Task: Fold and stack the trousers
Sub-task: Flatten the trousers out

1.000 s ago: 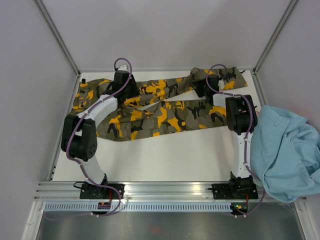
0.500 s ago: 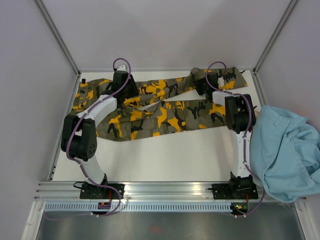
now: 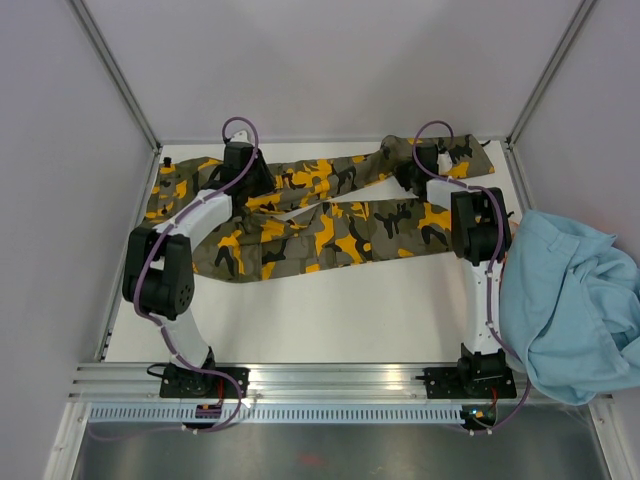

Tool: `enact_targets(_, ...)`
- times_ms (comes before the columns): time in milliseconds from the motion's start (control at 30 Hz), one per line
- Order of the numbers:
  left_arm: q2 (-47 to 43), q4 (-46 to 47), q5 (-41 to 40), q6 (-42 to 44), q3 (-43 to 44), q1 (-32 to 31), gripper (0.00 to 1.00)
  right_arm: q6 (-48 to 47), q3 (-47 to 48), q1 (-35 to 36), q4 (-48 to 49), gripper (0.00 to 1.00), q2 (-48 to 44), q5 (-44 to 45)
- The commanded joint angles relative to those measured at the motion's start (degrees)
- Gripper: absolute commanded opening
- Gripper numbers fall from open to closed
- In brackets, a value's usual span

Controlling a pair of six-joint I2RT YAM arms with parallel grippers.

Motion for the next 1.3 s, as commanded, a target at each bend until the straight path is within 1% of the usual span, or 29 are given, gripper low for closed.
enact_targets(0, -0.52, 1.37, 0.99, -1.14, -0.39, 0.77, 0.39, -3.91, -3.01, -0.46, -7.71, 0.0, 1.73, 1.31)
enact_targets(200, -1.23, 0.4, 0.2, -1.57, -0.74, 2.17, 0.39, -9.89, -10.22, -0.81, -8.24, 0.0, -8.46, 1.05)
enact_targets(333, -0.26, 1.01, -2.08, -3.33, -0.82, 3.75, 0.39, -11.64, -15.41, -2.12, -6.83, 0.0, -13.91, -3.34)
enact_targets(433, 2.45, 2.16, -4.54, -2.89, 0.66, 4.37, 0.4, -15.07, -17.0, -2.39, -7.01, 0.0, -15.15, -5.88)
enact_targets(500, 4.39, -0.03, -6.56, -3.06, 3.73, 4.55, 0.39, -16.39, -17.26, -2.48, -8.5, 0.0, -15.5, -6.77)
enact_targets(567, 7.12, -1.44, -9.29, -4.99, 6.02, 5.08, 0.39, -16.48, -18.57, -2.39, -8.59, 0.0, -16.03, -7.22)
enact_targets(700, 9.93, -2.24, -9.74, -9.2, 7.08, 6.92, 0.39, -17.45, -21.99, -2.74, -8.85, 0.0, -18.75, -6.34)
enact_targets(767, 11.08, -2.15, -9.82, -9.83, 7.26, 7.8, 0.39, -17.71, -23.58, -3.35, -9.03, 0.0, -19.37, -7.65)
enact_targets(800, 11.25, -2.24, -10.35, -9.92, 7.44, 7.98, 0.39, -17.98, -23.76, -3.44, -9.46, 0.01, -19.72, -8.35)
enact_targets(833, 11.52, -2.41, -10.61, -9.92, 7.52, 8.41, 0.39, -18.33, -23.76, -3.44, -9.73, 0.1, -19.81, -9.23)
enact_targets(867, 12.13, -2.68, -10.96, -10.01, 8.05, 8.77, 0.39, -19.29, -23.59, -3.44, -10.6, 0.18, -19.98, -10.98)
enact_targets(900, 12.4, -3.11, -11.23, -10.01, 8.4, 9.03, 0.39, -19.99, -23.33, -3.36, -10.87, 0.31, -20.68, -11.95)
enact_targets(933, 12.57, -3.47, -11.23, -10.1, 8.75, 9.73, 0.39, -20.78, -22.8, -3.27, -11.31, 0.38, -21.3, -12.4)
enact_targets(1033, 13.36, -3.12, -10.79, -10.1, 9.37, 11.31, 0.39, -26.66, -18.07, -3.09, -14.99, 0.53, -24.02, -11.61)
enact_targets(1067, 13.8, -3.38, -10.62, -9.84, 10.41, 11.67, 0.39, -29.81, -13.87, -3.18, -17.79, 0.54, -24.55, -11.0)
enact_targets(1133, 15.29, -4.26, -10.61, -9.83, 11.82, 12.63, 0.39, -32.64, -9.46, -3.35, -19.92, 0.56, -25.34, -7.66)
enact_targets(1167, 15.73, -4.87, -10.61, -9.92, 13.22, 12.81, 0.38, -33.79, -5.44, -3.53, -20.8, 0.55, -25.35, -6.61)
enact_targets(1200, 16.35, -5.49, -10.7, -10.18, 14.11, 12.99, 0.38, -35.63, -3.65, -3.71, -20.72, 0.53, -24.82, -4.95)
enact_targets(1233, 17.4, -6.27, -10.88, -10.62, 15.94, 13.07, 0.36, -36.6, -1.98, -4.14, -20.2, 0.45, -24.21, -4.84)
enact_targets(1267, 18.1, -8.02, -10.88, -12.19, 16.66, 13.08, 0.35, -37.31, 1.17, -4.41, -18.8, 0.39, -23.25, -4.84)
